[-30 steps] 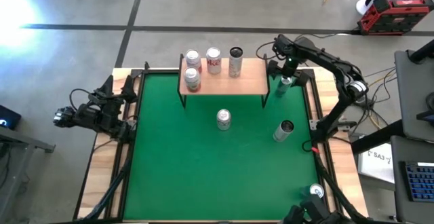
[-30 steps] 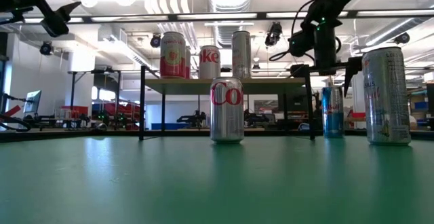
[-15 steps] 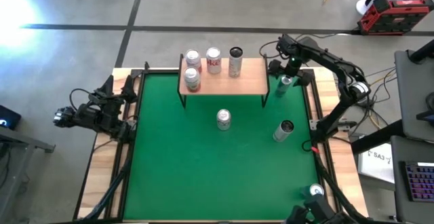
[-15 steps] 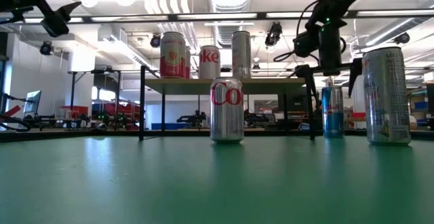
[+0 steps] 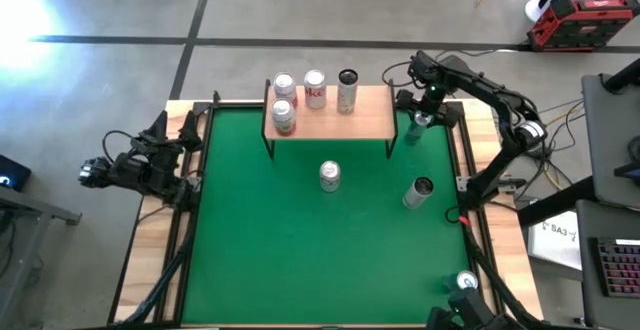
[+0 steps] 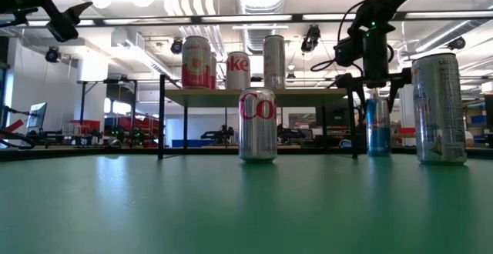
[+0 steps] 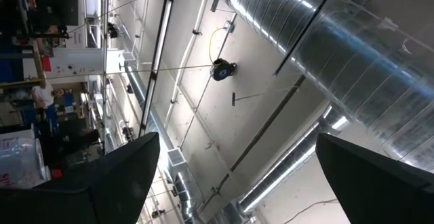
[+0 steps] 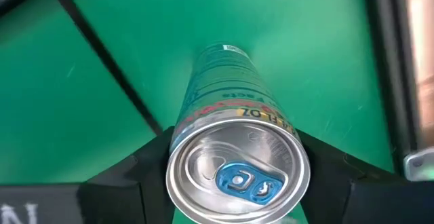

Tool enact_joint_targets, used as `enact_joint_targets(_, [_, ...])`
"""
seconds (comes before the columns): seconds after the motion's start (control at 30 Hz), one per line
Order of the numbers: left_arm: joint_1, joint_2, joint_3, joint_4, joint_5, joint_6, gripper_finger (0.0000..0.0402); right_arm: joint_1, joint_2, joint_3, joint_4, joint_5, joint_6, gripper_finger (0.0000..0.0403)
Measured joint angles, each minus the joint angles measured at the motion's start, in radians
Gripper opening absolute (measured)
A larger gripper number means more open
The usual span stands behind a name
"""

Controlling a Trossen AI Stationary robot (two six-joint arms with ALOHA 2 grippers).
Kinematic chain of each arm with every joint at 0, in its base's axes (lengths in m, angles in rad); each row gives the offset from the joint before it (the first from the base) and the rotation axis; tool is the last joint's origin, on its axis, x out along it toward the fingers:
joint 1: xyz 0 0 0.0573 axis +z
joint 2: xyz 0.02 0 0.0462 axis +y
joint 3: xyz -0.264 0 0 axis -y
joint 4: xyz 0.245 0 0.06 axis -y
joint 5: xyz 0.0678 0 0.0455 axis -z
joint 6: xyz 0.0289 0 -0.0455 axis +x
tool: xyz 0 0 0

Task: Place canned beverage on shelf
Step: Put the top blue soda can on the shelf

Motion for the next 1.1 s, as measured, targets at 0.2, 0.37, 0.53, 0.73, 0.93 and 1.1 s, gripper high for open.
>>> enact_joint_targets(0.2, [0.000,0.000,0.000,0.000,0.000,0.000,0.0380,0.001,-0.060,0.009,-0.070,-0.020,0.045,0.0226])
enact_joint_targets(0.37, [0.000,0.000,0.000,-0.001,0.000,0.000,0.0380,0.016,-0.154,0.034,-0.119,-0.005,0.055,0.0226])
enact_joint_targets(0.53, [0.000,0.000,0.000,-0.001,0.000,0.000,0.0380,0.093,-0.246,0.090,-0.193,0.077,0.118,0.0226])
enact_joint_targets(0.73, [0.000,0.000,0.000,-0.002,0.000,0.000,0.0380,0.238,-0.264,0.217,-0.325,0.168,0.180,0.0226])
enact_joint_targets(0.93, [0.000,0.000,0.000,-0.006,0.000,0.000,0.0380,0.299,-0.256,0.303,-0.341,0.170,0.187,0.0226])
enact_joint_targets(1.1, [0.000,0.000,0.000,-0.006,0.000,0.000,0.0380,0.337,-0.256,0.355,-0.342,0.142,0.142,0.0226])
